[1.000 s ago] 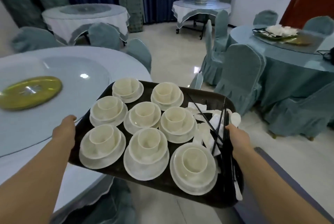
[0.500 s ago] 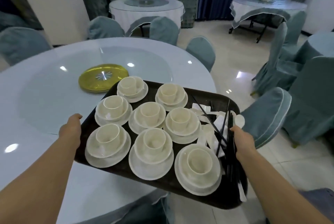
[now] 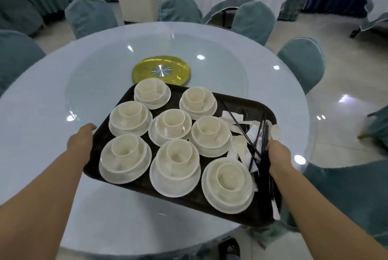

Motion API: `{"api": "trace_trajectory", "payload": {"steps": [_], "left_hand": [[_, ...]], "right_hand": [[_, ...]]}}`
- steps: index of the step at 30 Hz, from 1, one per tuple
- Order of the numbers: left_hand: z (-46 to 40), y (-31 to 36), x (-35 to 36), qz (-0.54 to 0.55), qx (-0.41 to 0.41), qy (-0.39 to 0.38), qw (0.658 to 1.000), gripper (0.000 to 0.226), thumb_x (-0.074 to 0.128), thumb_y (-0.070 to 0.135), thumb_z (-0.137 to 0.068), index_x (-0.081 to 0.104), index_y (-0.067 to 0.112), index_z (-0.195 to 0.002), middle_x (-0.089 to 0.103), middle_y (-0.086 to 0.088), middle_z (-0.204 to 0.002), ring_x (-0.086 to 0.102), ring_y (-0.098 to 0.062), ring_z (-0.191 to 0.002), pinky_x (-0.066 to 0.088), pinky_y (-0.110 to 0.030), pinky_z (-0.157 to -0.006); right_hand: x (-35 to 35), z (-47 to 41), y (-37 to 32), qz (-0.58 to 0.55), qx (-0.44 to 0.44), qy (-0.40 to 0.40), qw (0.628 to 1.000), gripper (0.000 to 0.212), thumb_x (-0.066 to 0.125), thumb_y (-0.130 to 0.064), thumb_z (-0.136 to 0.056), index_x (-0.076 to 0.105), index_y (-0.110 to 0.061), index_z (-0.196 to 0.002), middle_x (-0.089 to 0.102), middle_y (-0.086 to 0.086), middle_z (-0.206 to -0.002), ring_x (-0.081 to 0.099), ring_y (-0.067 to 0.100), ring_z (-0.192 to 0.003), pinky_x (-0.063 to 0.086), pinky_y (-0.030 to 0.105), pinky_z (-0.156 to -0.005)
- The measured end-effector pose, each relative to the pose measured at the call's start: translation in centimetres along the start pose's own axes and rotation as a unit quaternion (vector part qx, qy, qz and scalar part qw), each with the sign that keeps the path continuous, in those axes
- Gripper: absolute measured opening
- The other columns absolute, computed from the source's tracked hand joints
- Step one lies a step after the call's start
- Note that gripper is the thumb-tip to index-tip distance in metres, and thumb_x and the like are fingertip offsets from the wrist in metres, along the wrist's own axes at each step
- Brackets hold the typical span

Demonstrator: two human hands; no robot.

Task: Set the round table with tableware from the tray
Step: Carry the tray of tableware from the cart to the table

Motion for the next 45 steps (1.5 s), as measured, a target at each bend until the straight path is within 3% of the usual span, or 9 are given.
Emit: {"api": "trace_trajectory", "payload": {"steps": [4, 8, 14, 17, 25, 32, 38, 42, 45], "left_hand": [[0.1, -1.6, 2.6, -0.003, -0.037, 0.033, 0.999, 0.054, 0.055, 0.049, -0.070, 0.064, 0.009, -0.106, 0.064, -0.011, -0.090, 0.059, -0.032, -0.074, 0.042, -0.040, -0.069], [0.7, -3.5, 4.9, 0.017, -0.066, 0.095, 0.993, 0.055, 0.052, 0.051, -0.065, 0.064, 0.009, -0.100, 0.062, -0.008, -0.082, 0.057, -0.030, -0.069, 0.040, -0.037, -0.059], [0.8, -4.0, 6.9, 0.050, -0.102, 0.144, 0.983, 0.064, 0.051, 0.056, -0.057, 0.063, 0.012, -0.102, 0.064, -0.008, -0.087, 0.059, -0.034, -0.075, 0.044, -0.043, -0.071], [0.2, -3.4, 7.4, 0.048, -0.111, 0.150, 0.981, 0.067, 0.053, 0.056, -0.057, 0.064, 0.011, -0.106, 0.066, -0.010, -0.095, 0.061, -0.036, -0.082, 0.045, -0.045, -0.076], [-2.4, -0.5, 9.2, 0.031, -0.104, 0.136, 0.985, 0.063, 0.054, 0.053, -0.064, 0.064, 0.008, -0.106, 0.065, -0.014, -0.104, 0.061, -0.038, -0.093, 0.047, -0.046, -0.087], [-6.2, 2.0, 10.5, 0.033, -0.113, 0.121, 0.986, 0.051, 0.055, 0.050, -0.067, 0.063, 0.009, -0.097, 0.065, -0.013, -0.094, 0.062, -0.037, -0.091, 0.046, -0.042, -0.080], [-9.9, 2.8, 10.7, 0.041, -0.129, 0.126, 0.983, 0.044, 0.052, 0.048, -0.060, 0.059, 0.010, -0.082, 0.061, -0.011, -0.081, 0.057, -0.032, -0.070, 0.043, -0.038, -0.062], [-12.0, 3.2, 11.0, 0.061, -0.130, 0.140, 0.980, 0.048, 0.052, 0.050, -0.060, 0.062, 0.011, -0.085, 0.064, -0.008, -0.084, 0.058, -0.031, -0.074, 0.044, -0.038, -0.065], [-13.2, 3.6, 11.3, 0.084, -0.125, 0.144, 0.978, 0.058, 0.051, 0.058, -0.060, 0.064, 0.011, -0.092, 0.065, -0.004, -0.088, 0.060, -0.030, -0.082, 0.046, -0.040, -0.076]], "right_hand": [[2.0, -5.5, -2.2, 0.034, 0.006, -0.025, 0.999, 0.008, 0.050, -0.013, -0.079, 0.058, -0.011, -0.079, 0.058, 0.008, -0.076, 0.058, 0.027, -0.067, 0.050, 0.039, -0.064], [3.5, -10.6, -4.3, 0.058, 0.017, -0.048, 0.997, 0.031, 0.045, -0.017, -0.065, 0.063, -0.009, -0.089, 0.063, 0.011, -0.080, 0.063, 0.034, -0.076, 0.052, 0.043, -0.069], [5.4, -15.5, -7.2, 0.082, 0.009, -0.077, 0.994, 0.042, 0.045, -0.020, -0.062, 0.064, -0.008, -0.098, 0.063, 0.013, -0.086, 0.064, 0.036, -0.081, 0.054, 0.048, -0.075], [6.7, -17.0, -8.3, 0.085, 0.008, -0.089, 0.992, 0.034, 0.044, -0.020, -0.062, 0.061, -0.011, -0.090, 0.061, 0.010, -0.081, 0.060, 0.032, -0.072, 0.050, 0.039, -0.064], [11.1, -20.7, -10.9, 0.122, -0.005, -0.096, 0.988, 0.008, 0.045, -0.016, -0.064, 0.048, -0.017, -0.071, 0.052, 0.004, -0.071, 0.050, 0.027, -0.068, 0.040, 0.035, -0.061], [15.5, -23.1, -12.4, 0.141, -0.011, -0.086, 0.986, 0.003, 0.045, -0.016, -0.062, 0.047, -0.017, -0.064, 0.050, 0.003, -0.063, 0.047, 0.025, -0.057, 0.036, 0.034, -0.053], [19.6, -24.5, -13.5, 0.167, -0.017, -0.088, 0.982, 0.006, 0.044, -0.014, -0.068, 0.045, -0.018, -0.063, 0.048, 0.002, -0.063, 0.044, 0.022, -0.056, 0.033, 0.034, -0.051], [21.9, -25.4, -13.8, 0.167, -0.016, -0.086, 0.982, 0.008, 0.043, -0.014, -0.069, 0.042, -0.017, -0.061, 0.043, 0.002, -0.060, 0.040, 0.021, -0.055, 0.031, 0.034, -0.049], [23.3, -25.9, -14.0, 0.159, -0.014, -0.084, 0.984, 0.005, 0.042, -0.015, -0.066, 0.041, -0.017, -0.061, 0.043, 0.002, -0.062, 0.040, 0.022, -0.056, 0.033, 0.034, -0.052]]}}
Point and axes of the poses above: each hand's wrist, its own z-axis away from the middle knuckle, its own x-axis out of the palm, y = z × x, the point moved 9 cm from there along -z, towards the middle knuckle
